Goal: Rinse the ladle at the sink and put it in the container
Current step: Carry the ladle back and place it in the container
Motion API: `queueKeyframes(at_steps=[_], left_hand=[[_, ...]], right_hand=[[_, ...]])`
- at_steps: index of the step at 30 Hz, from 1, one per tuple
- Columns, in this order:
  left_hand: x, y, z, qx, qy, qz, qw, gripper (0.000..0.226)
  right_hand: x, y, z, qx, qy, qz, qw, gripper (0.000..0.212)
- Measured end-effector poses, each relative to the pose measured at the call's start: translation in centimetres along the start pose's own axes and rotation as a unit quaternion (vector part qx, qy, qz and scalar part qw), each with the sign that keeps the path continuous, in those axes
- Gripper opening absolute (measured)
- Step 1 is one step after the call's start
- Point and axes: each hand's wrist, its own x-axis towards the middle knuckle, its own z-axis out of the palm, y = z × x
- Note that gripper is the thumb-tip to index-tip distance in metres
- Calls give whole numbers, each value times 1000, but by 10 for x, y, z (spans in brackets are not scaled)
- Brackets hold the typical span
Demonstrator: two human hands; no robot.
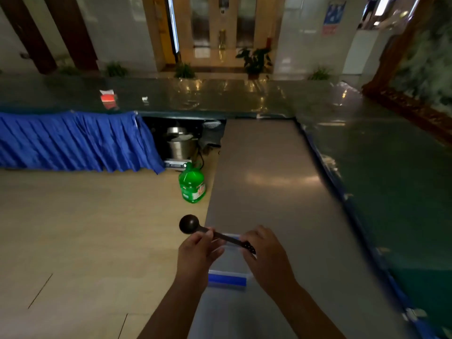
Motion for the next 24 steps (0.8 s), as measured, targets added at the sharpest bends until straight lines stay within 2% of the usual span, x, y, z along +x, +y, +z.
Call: queueKeyframes(at_steps=[6, 18, 24], left_hand=[[35, -24, 2, 3, 19, -42, 999, 15], [109, -86, -27, 80, 41, -174, 981, 13], [129, -105, -32, 60, 34, -216, 974, 12]], right_hand=[[9, 26, 33, -8, -28, 7, 1000, 15], [5, 49, 108, -52, -111, 137, 983, 4], [8, 62, 132, -74, -153, 165, 972, 5]])
